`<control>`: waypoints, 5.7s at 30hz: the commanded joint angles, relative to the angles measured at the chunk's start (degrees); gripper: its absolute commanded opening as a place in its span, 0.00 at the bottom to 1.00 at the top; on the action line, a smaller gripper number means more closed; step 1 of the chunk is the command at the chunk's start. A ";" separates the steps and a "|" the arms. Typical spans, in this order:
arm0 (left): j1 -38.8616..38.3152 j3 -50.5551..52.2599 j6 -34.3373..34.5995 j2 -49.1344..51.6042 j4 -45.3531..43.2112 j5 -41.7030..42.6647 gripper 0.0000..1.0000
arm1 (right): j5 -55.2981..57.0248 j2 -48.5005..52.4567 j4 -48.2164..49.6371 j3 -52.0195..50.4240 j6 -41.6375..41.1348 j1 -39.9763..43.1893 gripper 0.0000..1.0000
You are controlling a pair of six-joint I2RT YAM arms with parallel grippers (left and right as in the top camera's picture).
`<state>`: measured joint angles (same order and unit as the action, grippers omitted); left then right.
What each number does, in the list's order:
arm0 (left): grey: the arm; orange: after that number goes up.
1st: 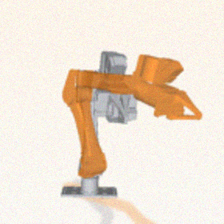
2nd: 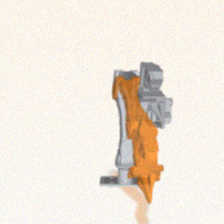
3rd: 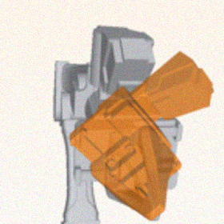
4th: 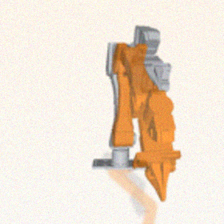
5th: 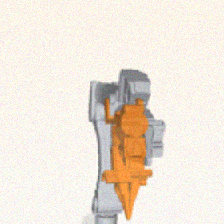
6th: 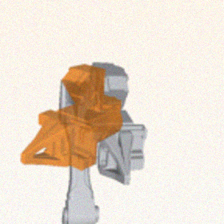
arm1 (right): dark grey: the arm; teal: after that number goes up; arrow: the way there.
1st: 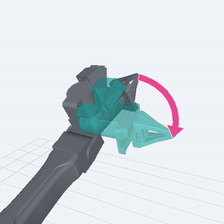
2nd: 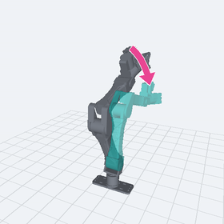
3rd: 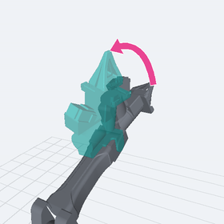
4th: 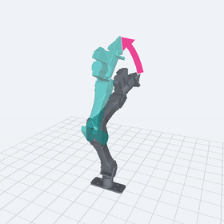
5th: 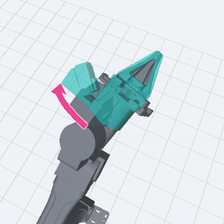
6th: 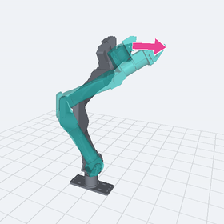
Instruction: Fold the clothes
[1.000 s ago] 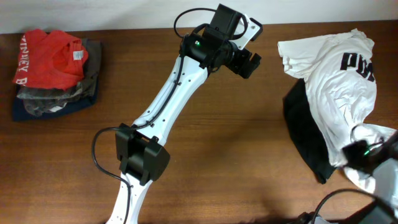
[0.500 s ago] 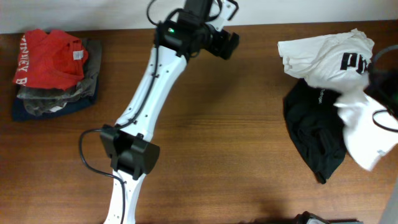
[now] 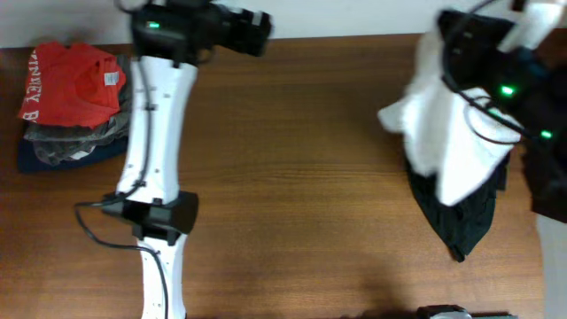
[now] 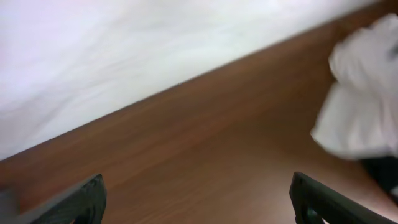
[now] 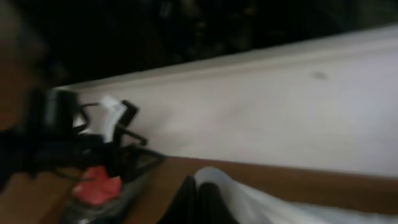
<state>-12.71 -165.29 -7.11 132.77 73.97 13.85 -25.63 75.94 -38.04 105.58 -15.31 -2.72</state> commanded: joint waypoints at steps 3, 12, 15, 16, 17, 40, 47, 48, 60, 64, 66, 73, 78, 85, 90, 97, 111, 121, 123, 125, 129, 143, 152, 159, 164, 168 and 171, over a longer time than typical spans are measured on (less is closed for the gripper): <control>7.67 -4.59 -0.70 0.07 3.34 0.11 0.94 | -0.72 3.87 4.79 4.46 -1.70 -10.16 0.04; 17.11 -5.25 -0.70 0.07 6.03 2.40 0.94 | -0.72 13.79 10.84 13.16 -4.74 -26.77 0.04; 19.43 -5.25 -0.70 0.07 5.88 5.05 0.94 | -0.74 16.41 10.58 17.25 -4.74 -31.12 0.04; 20.04 -5.25 -0.70 0.07 5.84 5.70 0.94 | -0.74 16.94 10.58 18.34 -4.72 -32.28 0.04; 20.72 -5.25 -0.70 0.07 5.81 6.54 0.94 | -0.74 17.42 10.58 19.58 -4.70 -33.57 0.04; 22.88 -5.25 -1.25 0.07 8.09 16.00 0.91 | 11.58 19.89 -35.91 39.71 12.52 -1.60 0.04; 18.60 -5.25 -9.77 0.07 12.68 16.55 0.83 | 7.63 28.30 -37.62 36.24 17.35 5.35 0.04; 17.75 -5.25 -11.26 0.07 13.64 16.35 0.82 | 7.63 29.86 -37.62 36.06 17.92 5.88 0.04; 4.92 -4.87 -24.65 0.09 22.73 9.81 0.79 | 5.20 40.76 -35.80 36.06 18.10 12.04 0.04; -1.20 -4.46 -22.14 0.15 22.73 4.61 0.79 | 3.08 41.70 -35.43 36.06 18.05 15.13 0.04; -4.46 -3.82 -20.26 0.28 22.73 2.69 0.79 | 1.53 41.90 -35.50 36.04 18.03 16.74 0.04; -16.41 5.92 -9.09 0.42 22.73 -3.89 0.65 | -2.95 42.62 -35.69 35.91 17.79 21.03 0.04; -23.85 17.35 -8.94 0.42 21.88 -4.76 0.66 | -3.13 42.62 -35.26 34.80 17.79 21.51 0.04; -32.35 28.70 -4.63 0.42 15.47 -10.32 0.65 | -3.13 43.06 -35.52 34.45 17.62 21.51 0.04; -36.02 34.62 2.12 0.42 10.86 -11.72 0.65 | -3.08 43.25 -35.47 34.45 17.64 21.59 0.04; -40.52 41.59 6.80 0.42 -0.28 -13.07 0.65 | -2.64 43.58 -35.47 34.45 17.64 21.62 0.04; -45.40 48.15 24.46 3.89 -9.90 -20.79 0.53 | -2.03 43.60 -35.71 34.45 17.62 22.27 0.04; -46.38 48.15 23.82 6.34 -13.29 -21.88 0.53 | -2.01 43.60 -35.69 34.45 17.64 22.27 0.04; -46.51 48.15 22.75 7.39 -14.60 -21.88 0.53 | -2.01 43.60 -35.69 34.45 17.64 22.27 0.04; -46.58 48.15 22.21 8.55 -14.99 -21.84 0.53 | -2.01 43.60 -35.67 34.45 17.64 22.32 0.04; -46.60 48.15 21.77 9.73 -14.80 -21.84 0.53 | -2.01 43.60 -35.60 34.45 17.64 22.36 0.04; -39.39 29.97 21.64 8.39 5.51 -36.22 0.01 | -3.78 43.08 -36.98 34.60 16.52 22.36 0.04; -24.04 4.57 21.57 2.60 20.81 -35.19 0.01 | -3.74 37.81 -37.59 34.62 16.59 22.36 0.04; -16.09 -1.70 15.98 -1.03 22.71 -32.30 0.01 | -3.76 34.07 -39.12 34.62 16.59 22.36 0.04; -11.67 -2.03 15.96 -6.01 22.01 -34.86 0.01 | -3.74 30.32 -40.68 34.64 17.86 22.36 0.04; -7.52 -2.67 15.96 -12.57 21.24 -34.91 0.01 | -2.60 25.16 -42.18 34.97 18.53 22.36 0.04; -3.98 -2.67 15.96 -18.99 20.09 -34.91 0.01 | -1.09 20.57 -43.32 35.01 18.56 22.36 0.04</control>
<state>-20.05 -166.36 9.80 124.22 94.96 -19.53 -28.12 103.53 -80.84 140.33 2.24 19.11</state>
